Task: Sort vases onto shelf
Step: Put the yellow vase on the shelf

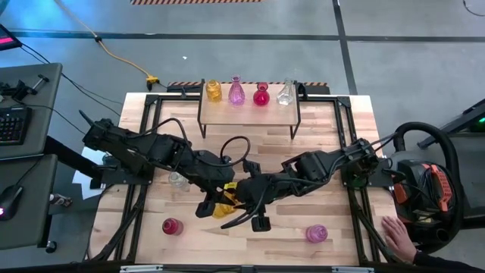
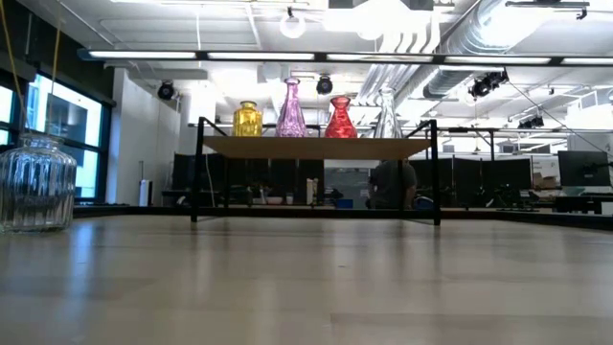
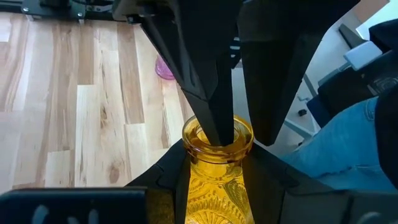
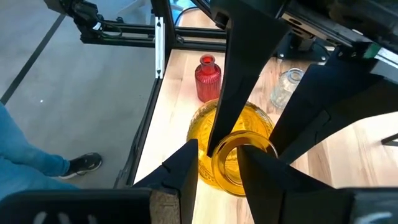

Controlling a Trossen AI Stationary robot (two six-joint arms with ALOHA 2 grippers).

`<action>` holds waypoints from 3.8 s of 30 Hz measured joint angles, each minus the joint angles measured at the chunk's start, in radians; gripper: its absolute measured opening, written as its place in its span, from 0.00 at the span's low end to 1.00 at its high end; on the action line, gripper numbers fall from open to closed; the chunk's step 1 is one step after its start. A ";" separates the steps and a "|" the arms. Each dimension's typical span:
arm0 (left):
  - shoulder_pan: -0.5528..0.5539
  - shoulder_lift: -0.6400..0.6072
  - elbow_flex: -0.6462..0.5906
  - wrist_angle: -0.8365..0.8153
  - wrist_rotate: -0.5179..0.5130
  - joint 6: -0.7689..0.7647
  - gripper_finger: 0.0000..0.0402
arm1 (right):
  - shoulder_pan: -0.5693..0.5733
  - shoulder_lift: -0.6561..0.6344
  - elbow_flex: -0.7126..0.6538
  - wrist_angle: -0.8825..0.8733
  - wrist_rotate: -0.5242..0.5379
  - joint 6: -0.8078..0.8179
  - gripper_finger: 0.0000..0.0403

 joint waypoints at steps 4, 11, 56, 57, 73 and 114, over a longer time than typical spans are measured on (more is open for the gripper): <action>0.001 -0.002 0.002 0.010 -0.004 0.000 0.26 | 0.003 -0.013 0.000 -0.007 0.015 0.020 0.27; -0.001 0.000 0.001 0.008 -0.008 0.000 0.26 | 0.003 -0.012 0.000 -0.009 0.000 0.020 0.27; 0.048 -0.186 0.000 -0.105 -0.415 0.071 0.26 | 0.001 -0.208 0.001 -0.023 0.265 -0.067 0.27; 0.050 -0.197 0.000 -0.109 -0.432 0.063 0.26 | -0.001 -0.219 0.001 -0.021 0.304 -0.073 0.27; 0.124 -0.318 -0.076 -0.096 -0.649 0.100 0.26 | -0.088 -0.274 0.000 0.090 0.383 -0.165 0.27; 0.630 -0.548 -0.951 0.828 -0.579 0.201 0.27 | -0.257 -0.273 0.000 -0.028 0.294 -0.207 0.27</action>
